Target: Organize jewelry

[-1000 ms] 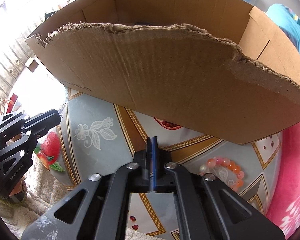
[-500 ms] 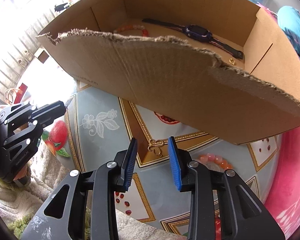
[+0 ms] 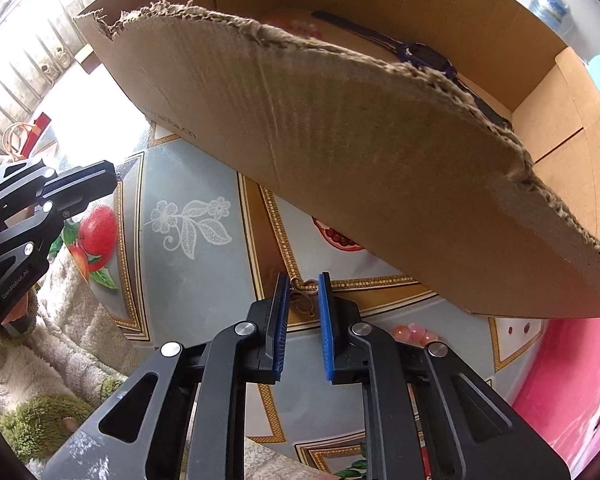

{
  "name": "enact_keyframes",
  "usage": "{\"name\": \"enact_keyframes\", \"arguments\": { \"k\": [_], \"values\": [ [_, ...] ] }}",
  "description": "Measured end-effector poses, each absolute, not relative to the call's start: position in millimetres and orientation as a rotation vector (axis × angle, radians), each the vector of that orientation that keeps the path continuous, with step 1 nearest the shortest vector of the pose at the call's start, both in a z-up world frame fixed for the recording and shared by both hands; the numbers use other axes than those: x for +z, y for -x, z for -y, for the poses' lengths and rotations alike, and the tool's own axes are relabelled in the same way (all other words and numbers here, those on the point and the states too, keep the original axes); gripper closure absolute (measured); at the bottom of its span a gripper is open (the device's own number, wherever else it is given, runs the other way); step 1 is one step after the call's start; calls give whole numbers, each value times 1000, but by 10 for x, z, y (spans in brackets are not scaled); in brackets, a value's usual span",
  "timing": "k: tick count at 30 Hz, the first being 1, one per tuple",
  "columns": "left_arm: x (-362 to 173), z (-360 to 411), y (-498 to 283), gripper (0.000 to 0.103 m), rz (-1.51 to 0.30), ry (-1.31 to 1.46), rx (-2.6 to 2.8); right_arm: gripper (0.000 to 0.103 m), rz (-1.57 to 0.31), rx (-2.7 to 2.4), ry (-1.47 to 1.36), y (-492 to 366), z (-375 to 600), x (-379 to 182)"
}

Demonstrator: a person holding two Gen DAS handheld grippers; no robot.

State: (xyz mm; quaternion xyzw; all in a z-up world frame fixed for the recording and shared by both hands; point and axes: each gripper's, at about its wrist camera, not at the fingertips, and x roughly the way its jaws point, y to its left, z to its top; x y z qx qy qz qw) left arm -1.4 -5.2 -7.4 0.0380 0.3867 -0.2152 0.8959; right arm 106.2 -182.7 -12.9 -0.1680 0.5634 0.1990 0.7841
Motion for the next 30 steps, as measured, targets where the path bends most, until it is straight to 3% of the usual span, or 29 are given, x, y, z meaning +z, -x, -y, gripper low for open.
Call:
{"name": "enact_keyframes", "arguments": {
  "k": [3, 5, 30],
  "values": [
    [-70, 51, 11, 99, -801, -77, -446, 92, -1216, 428, 354, -1069, 1831, -138],
    [-71, 50, 10, 99, -801, -79, -446, 103, -1222, 434, 342, -1072, 1822, -135],
    [-235, 24, -67, 99, -836, -57, -427, 99, -1230, 452, 261, -911, 1838, -82]
  ]
}}
